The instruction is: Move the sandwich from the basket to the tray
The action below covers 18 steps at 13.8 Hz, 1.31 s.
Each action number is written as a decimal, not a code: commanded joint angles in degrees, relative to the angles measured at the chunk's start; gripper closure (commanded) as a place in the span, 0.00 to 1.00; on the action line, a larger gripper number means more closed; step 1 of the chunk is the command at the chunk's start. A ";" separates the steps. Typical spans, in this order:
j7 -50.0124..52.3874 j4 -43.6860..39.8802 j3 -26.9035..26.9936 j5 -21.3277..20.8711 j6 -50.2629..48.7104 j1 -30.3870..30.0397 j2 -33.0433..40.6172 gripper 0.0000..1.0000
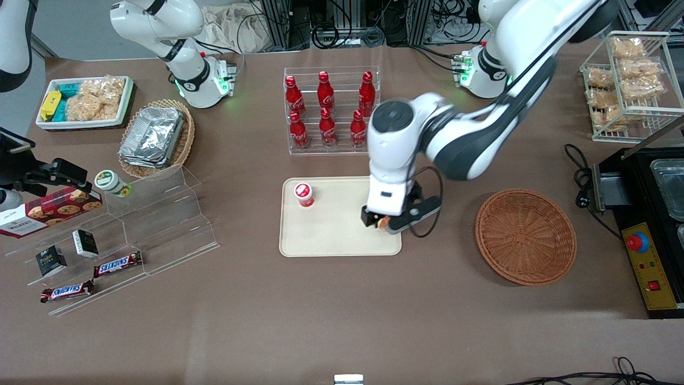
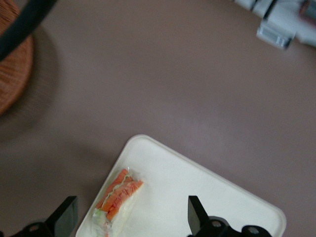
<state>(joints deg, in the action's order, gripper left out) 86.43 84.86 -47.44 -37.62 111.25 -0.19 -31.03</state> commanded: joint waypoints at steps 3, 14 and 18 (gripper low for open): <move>-5.97 2.24 -0.02 13.94 -3.93 -9.02 16.41 0.00; -55.88 1.27 15.72 32.32 -15.28 -18.50 25.92 0.00; -69.44 4.52 37.48 37.26 -15.72 -4.49 30.85 0.00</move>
<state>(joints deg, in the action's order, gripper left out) 21.67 85.64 -16.44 -2.11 95.95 -9.40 -4.63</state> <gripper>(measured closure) 0.000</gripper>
